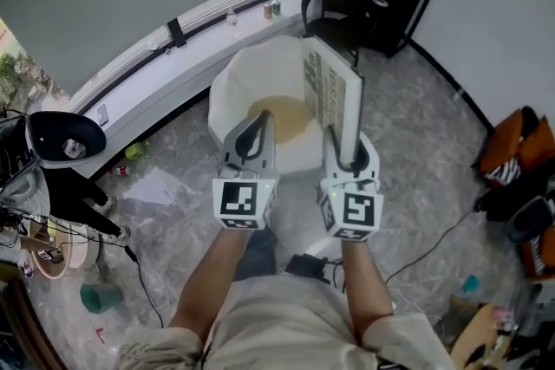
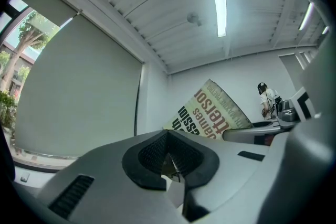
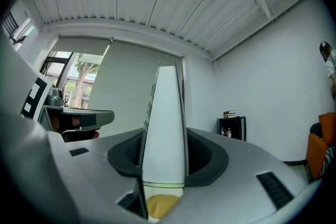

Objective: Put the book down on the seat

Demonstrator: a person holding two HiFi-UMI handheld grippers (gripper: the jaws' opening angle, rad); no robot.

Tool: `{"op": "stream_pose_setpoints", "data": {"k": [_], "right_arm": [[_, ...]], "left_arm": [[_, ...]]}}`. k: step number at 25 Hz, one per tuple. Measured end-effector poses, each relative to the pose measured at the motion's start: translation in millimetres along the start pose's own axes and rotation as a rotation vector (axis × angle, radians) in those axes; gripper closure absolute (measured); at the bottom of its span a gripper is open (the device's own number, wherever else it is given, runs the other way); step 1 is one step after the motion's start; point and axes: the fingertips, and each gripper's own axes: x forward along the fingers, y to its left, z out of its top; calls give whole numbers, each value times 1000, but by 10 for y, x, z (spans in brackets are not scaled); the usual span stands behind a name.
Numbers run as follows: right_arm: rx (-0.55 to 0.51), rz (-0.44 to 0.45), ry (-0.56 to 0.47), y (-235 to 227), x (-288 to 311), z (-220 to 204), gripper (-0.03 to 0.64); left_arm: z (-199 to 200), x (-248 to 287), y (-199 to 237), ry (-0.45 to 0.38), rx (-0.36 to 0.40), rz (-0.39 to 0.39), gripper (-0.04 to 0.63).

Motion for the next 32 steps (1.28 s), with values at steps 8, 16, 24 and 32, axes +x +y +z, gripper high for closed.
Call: {"op": "stream_pose_setpoints", "data": {"k": [8,16,24,32], "right_arm": [[-28,-16,3,111,1060,45,454],[-44,-43,-4,268,1962,99,454],[-53,-54,-1,235,2506,46,454],[-32,-54,8,-59,2967,-141,454]], "left_arm": [[-108,813,676,-9,-9,-22,589],[-189,1469,1404,-13,-24,-31,589],[-285,1920,1739,-7,-31,-35,589],[-445,2425,1780,5,-18,-30,589]]}}
